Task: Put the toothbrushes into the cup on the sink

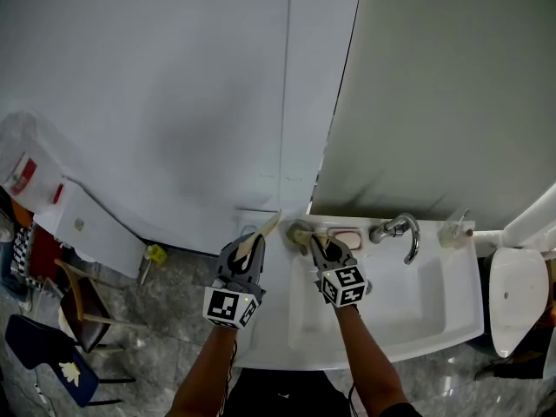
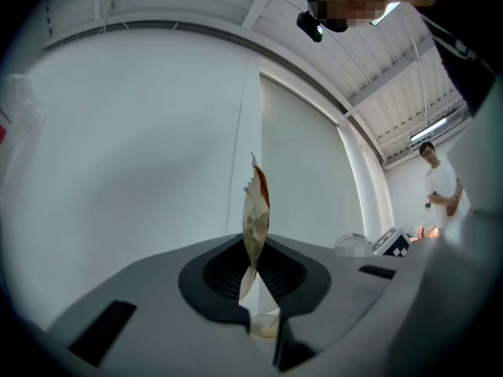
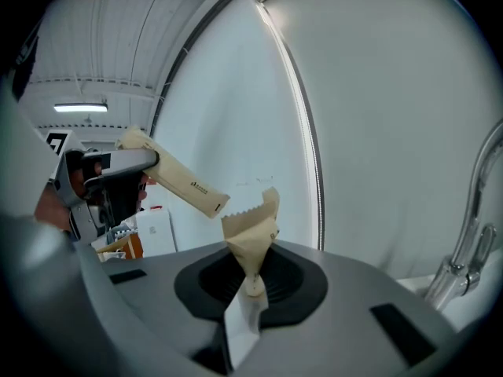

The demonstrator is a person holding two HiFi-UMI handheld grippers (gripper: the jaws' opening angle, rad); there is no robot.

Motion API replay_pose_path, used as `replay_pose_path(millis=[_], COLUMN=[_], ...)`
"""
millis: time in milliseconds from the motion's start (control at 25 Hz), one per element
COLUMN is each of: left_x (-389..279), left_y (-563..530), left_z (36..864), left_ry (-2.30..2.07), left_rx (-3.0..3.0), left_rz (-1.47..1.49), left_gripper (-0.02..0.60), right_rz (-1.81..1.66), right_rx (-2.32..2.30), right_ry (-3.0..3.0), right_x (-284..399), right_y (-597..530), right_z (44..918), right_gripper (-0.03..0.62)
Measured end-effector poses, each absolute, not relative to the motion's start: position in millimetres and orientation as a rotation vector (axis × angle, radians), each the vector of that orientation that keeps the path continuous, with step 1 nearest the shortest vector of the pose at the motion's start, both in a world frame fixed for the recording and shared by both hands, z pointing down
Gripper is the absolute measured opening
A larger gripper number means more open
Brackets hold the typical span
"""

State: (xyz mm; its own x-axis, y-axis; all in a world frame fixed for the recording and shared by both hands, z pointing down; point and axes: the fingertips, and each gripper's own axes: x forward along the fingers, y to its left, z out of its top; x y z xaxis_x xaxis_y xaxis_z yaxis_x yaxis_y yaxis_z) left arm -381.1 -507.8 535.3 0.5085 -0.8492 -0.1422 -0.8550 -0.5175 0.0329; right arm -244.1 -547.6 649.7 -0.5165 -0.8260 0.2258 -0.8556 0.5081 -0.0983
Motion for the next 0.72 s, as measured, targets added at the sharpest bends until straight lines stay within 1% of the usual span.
replay_pose_path(millis=[200,240,280,320,440,720], left_x=[-380.5,-380.5,-380.7,-380.7,-380.5,-368.1], left_y=[-507.8,-508.3,-508.9,-509.4,-510.9,-518.9], left_z=[537.0,537.8,538.6,539.3,541.9,552.5], left_ry=[1.512,1.514,1.517,1.520,1.524,1.486], left_rx=[-2.703,-2.708,-2.712,-2.714,-2.720,-2.750], left_rz=[0.216,0.219,0.220,0.219,0.206,0.143], left_gripper=[0.049,0.049,0.049,0.049,0.049,0.049], right_rz=[0.283,0.280,0.281,0.284,0.277,0.203], right_rx=[1.479,1.487,1.493,1.502,1.541,1.632], right_ry=[-2.607,-2.614,-2.619,-2.624,-2.644,-2.680], right_x=[-244.2,-244.1,-243.6,-242.5,-237.7,-222.4], right_y=[-549.6,-550.1,-550.6,-551.0,-551.7,-548.0], right_z=[646.9,644.7,642.7,640.5,632.4,604.2], right_gripper=[0.056,0.086,0.148,0.185,0.207,0.213])
